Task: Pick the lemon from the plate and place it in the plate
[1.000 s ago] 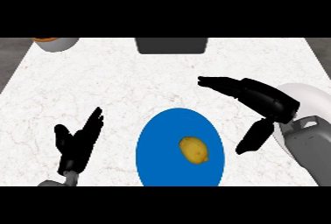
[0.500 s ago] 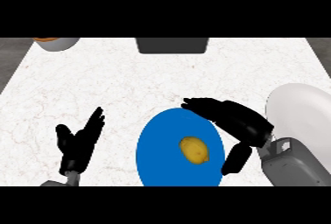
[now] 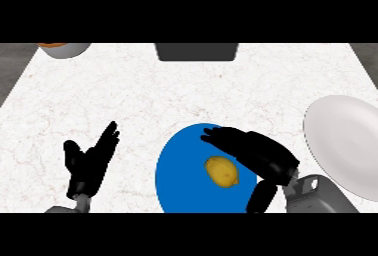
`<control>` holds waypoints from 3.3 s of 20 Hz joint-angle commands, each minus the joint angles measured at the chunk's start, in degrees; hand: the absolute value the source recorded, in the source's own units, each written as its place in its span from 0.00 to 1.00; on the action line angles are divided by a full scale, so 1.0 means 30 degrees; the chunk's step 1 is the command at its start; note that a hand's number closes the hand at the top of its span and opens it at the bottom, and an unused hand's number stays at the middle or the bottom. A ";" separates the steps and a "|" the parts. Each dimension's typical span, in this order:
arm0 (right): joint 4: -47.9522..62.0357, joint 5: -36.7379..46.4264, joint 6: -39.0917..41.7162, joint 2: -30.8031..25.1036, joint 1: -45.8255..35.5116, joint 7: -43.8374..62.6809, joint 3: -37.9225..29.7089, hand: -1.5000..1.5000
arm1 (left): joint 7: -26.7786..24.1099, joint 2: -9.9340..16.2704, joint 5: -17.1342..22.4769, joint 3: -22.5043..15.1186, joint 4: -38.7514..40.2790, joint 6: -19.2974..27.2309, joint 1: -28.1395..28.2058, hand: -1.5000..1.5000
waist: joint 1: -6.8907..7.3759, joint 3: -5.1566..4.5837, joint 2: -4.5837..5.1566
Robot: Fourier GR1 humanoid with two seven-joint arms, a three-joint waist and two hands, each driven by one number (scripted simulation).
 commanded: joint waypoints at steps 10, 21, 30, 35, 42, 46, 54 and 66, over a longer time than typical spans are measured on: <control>0.4060 0.4903 -0.1355 0.2578 -0.0995 -0.0972 0.0309 0.00 | -0.0393 -0.0542 -0.0787 0.0915 0.0913 -0.1579 0.0355 0.50 | 0.0089 -0.0059 0.0080; 0.5466 0.7714 -0.1185 0.2318 -0.0977 -0.3401 0.1353 1.00 | -0.0122 -0.1902 -0.1892 0.0884 0.0227 -0.1026 0.1087 0.50 | 0.0086 -0.0059 0.0073; 0.8225 0.9903 -0.4668 0.3805 -0.1152 -0.5593 0.0297 1.00 | 0.0840 -0.2054 -0.2235 0.1683 0.0888 -0.1711 -0.0225 0.50 | 0.0080 -0.0055 0.0088; 0.5832 0.8348 -0.7024 0.5428 -0.0828 -0.3444 -0.2806 1.00 | 0.0889 -0.1467 -0.1683 0.2495 0.0448 -0.1838 -0.0142 0.50 | -0.0009 -0.0042 0.0119; 0.4987 1.2071 -1.3504 0.6244 -0.0560 0.7856 -0.7805 1.00 | 0.0551 -0.1689 -0.1729 0.2484 -0.0027 -0.1418 0.1073 0.50 | -0.1150 -0.0118 -0.0159; 0.4642 1.4784 -1.6378 0.6264 -0.2243 1.3360 -0.7914 1.00 | 0.0745 -0.1472 -0.1742 0.2127 -0.0170 -0.1984 0.1004 0.50 | -0.0066 -0.0128 -0.0054; 0.4838 1.9764 -2.1862 0.6273 -0.2116 2.2716 -0.6065 1.00 | 0.0907 -0.1918 -0.2157 0.1687 -0.0133 -0.1738 0.0365 0.50 | 0.0251 -0.0063 0.0041; 0.4381 2.2020 -2.6305 0.6036 0.0648 2.0027 -1.1337 1.00 | 0.0872 -0.1843 -0.1772 0.2305 -0.0056 -0.2035 0.0461 0.50 | -0.0127 -0.0049 0.0090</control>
